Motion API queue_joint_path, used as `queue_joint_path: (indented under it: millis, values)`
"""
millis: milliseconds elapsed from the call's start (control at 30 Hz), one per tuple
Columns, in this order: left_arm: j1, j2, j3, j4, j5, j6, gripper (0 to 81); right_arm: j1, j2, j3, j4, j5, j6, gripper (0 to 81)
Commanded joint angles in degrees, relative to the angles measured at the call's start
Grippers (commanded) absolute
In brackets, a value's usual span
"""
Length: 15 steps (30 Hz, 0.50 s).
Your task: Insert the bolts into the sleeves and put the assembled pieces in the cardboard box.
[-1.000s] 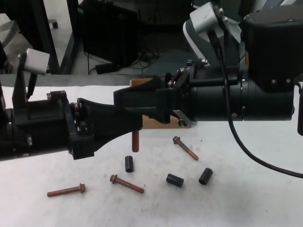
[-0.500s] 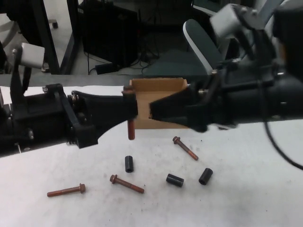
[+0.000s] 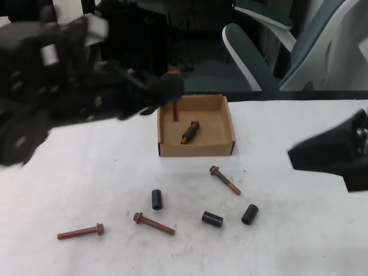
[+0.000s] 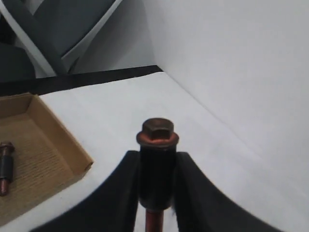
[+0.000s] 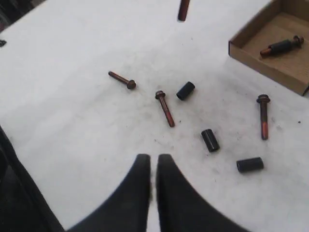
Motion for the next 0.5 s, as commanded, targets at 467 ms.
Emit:
queue_joint_path:
  millis: [467]
  values:
    - [1.9,38.95,-40.44,19.63,-4.92,5.24,0.8,-2.01,-0.53,-0.26,1.29,-0.05,-5.2,0.2]
